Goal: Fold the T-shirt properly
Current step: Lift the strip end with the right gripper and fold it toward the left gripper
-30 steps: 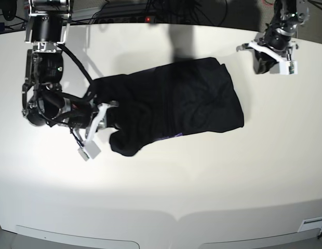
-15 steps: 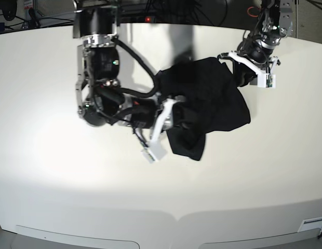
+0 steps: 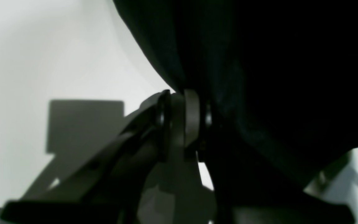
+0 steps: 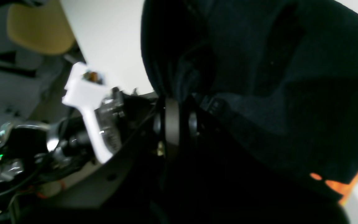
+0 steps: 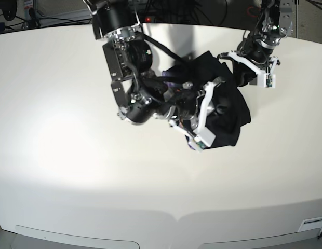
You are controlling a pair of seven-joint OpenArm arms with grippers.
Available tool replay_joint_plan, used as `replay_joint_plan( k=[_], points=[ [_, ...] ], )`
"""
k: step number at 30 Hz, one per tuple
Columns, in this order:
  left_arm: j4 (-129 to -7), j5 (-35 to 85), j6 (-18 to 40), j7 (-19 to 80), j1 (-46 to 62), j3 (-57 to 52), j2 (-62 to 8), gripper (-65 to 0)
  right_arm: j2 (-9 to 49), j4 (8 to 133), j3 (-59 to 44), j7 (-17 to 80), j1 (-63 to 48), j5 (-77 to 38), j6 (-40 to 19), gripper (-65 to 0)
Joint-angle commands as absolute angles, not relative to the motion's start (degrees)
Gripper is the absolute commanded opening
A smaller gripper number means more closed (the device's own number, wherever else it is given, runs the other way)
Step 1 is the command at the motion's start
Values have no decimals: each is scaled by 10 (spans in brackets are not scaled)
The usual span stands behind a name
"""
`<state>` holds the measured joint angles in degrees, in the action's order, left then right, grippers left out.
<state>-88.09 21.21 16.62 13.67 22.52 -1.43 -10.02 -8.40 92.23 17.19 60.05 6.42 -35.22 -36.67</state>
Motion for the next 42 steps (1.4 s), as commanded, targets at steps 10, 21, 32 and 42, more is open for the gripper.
replay_joint_plan(
  k=[10,21,32,42],
  points=[
    [-892,211,168,149,227,-16,-124,-573,-90,931,270,535,78,-396,-373,-450],
    [-1030,263,167,188,287,-159,-161,-573,-90,931,245,540,151,-339,-373,-450],
    [-1145,393,197,198,302,-119,-148,-649,-46,926,98,509,179,-211,-345,-650],
    [-1145,366,197,247,268,34,-74,-650,6,825,88,514,179,-209,-345,-650]
  ],
)
